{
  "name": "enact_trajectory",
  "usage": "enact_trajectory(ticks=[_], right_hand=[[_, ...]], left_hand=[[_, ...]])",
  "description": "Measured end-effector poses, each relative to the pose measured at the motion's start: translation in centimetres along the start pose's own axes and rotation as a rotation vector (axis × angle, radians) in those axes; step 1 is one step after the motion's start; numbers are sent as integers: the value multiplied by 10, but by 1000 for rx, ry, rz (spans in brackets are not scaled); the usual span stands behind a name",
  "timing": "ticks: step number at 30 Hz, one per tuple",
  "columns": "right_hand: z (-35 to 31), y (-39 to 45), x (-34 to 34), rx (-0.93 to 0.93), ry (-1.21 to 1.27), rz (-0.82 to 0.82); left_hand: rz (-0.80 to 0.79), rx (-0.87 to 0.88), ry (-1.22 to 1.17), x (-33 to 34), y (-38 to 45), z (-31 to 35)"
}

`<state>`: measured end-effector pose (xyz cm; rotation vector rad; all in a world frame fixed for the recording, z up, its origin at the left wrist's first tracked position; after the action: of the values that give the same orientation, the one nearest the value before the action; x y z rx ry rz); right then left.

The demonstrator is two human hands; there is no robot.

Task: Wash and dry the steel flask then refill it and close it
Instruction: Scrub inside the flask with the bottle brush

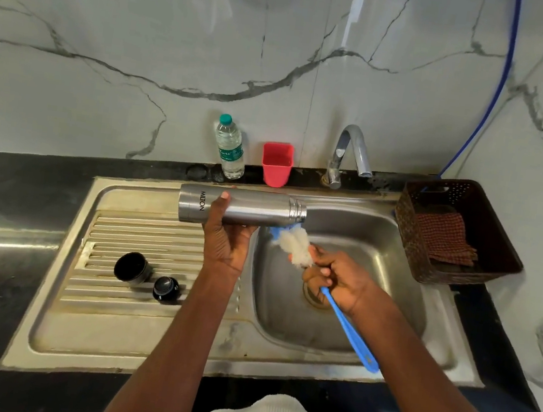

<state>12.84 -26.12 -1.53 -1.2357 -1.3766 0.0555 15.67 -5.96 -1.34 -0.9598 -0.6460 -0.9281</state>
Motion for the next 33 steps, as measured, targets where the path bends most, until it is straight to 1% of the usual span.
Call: enact_trajectory(ticks=[3, 5, 8, 11, 14, 17, 19, 20, 22, 23, 25, 26, 27, 28, 30, 33], right_hand=[[-1, 1, 6, -16, 15, 10], [6, -9, 5, 14, 7, -1], [9, -13, 3, 82, 54, 22], [1, 10, 6, 146, 165, 76], [4, 18, 5, 115, 152, 144], [14, 0, -4, 79, 66, 126], [21, -13, -12, 18, -107, 184], [24, -17, -14, -54, -228, 242], [28, -19, -20, -259, -527, 392], [29, -20, -21, -378, -732, 483], [30, -21, -21, -595, -1253, 618], [32, -19, -21, -657, -1467, 641], [35, -17, -20, -693, -1586, 637], [39, -13, -20, -706, -1622, 619], [40, -5, -18, -718, -1610, 596], [32, 4, -15, -741, -1622, 602]], left_hand=[[-9, 30, 55, 2, -2, 1], [-5, 73, 55, 2, 6, 9], [-62, 119, 123, -5, 14, 15], [-138, 80, 284, -8, 3, -1], [-206, 91, 421, -7, 1, -13], [-106, 120, 347, -10, 12, -6], [2, 140, 293, -14, 18, -1], [67, 150, 272, -17, 20, -1], [213, 158, 220, -20, 22, -2], [290, 150, 190, -21, 23, -4], [405, 119, 149, -18, 22, -7], [439, 106, 144, -15, 21, -9], [460, 105, 145, -13, 21, -11], [463, 113, 150, -9, 20, -12], [435, 143, 168, 0, 19, -18], [408, 138, 209, 7, 17, -29]])
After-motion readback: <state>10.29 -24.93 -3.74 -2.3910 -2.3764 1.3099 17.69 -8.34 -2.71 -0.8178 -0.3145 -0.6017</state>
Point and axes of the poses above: each hand's wrist, its own y-axis towards the middle knuckle, its own x-axis out of the palm, z = x × y, the point moved 1 cm from there along y, towards the middle knuckle, and after that the axes turned 1 degree about y, right-handed, at the moved point
